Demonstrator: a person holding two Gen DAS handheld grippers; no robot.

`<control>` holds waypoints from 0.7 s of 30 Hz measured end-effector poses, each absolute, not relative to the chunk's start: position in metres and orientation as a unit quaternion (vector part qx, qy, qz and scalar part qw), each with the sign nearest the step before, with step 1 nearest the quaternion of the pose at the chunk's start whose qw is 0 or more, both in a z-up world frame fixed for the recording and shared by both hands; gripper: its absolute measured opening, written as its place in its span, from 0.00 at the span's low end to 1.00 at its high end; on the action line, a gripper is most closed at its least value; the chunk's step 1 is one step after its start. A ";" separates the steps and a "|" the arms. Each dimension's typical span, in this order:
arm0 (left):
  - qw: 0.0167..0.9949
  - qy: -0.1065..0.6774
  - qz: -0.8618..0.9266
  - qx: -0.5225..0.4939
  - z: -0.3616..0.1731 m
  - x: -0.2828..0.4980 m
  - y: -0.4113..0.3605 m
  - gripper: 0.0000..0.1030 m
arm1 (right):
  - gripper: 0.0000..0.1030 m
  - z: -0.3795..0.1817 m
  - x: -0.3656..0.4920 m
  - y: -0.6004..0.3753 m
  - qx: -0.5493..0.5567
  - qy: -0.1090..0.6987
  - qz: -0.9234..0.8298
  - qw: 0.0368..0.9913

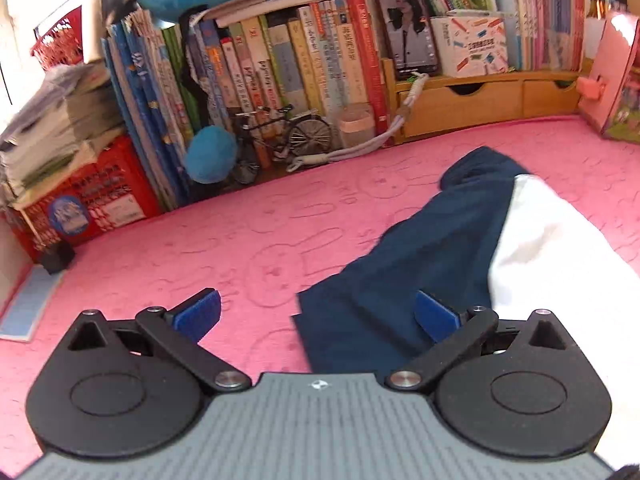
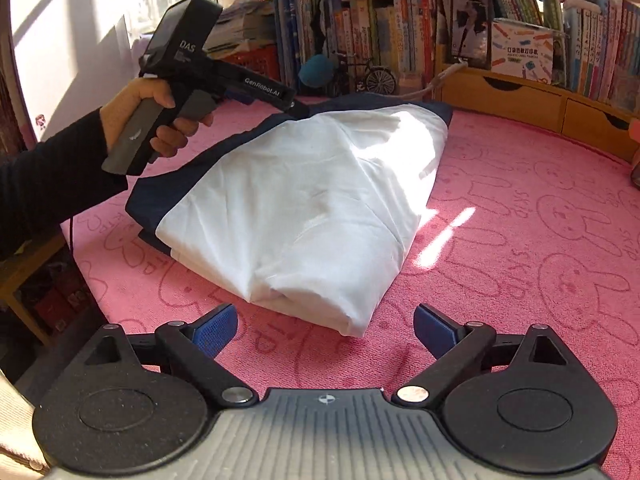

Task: Fold clothes

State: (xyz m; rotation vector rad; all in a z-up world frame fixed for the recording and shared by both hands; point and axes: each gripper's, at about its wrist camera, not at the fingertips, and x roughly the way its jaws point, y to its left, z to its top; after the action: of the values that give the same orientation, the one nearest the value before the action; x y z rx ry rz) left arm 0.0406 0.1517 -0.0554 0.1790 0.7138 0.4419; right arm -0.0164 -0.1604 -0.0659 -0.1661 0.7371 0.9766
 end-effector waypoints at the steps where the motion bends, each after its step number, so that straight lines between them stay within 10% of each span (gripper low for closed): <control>1: 0.903 0.345 0.237 0.096 -0.055 0.037 0.156 0.97 | 0.93 -0.064 -0.006 -0.165 -0.045 0.350 0.451 0.819; 7: 0.936 0.282 0.208 0.013 -0.018 0.001 0.164 0.93 | 0.90 -0.068 0.083 -0.177 0.156 0.386 0.415 0.809; 9: 0.950 0.258 0.175 0.019 -0.009 -0.002 0.146 0.93 | 0.72 -0.062 0.107 -0.163 0.164 0.369 0.408 0.819; 21: 0.943 0.327 0.068 -0.006 -0.071 -0.018 0.137 0.98 | 0.67 -0.074 0.045 -0.078 -0.111 0.295 0.487 0.814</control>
State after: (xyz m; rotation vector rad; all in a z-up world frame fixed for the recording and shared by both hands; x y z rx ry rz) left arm -0.0177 0.1372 -0.0707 -0.0127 0.6660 0.1377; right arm 0.0451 -0.0776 -0.0740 -0.2377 0.6305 1.0399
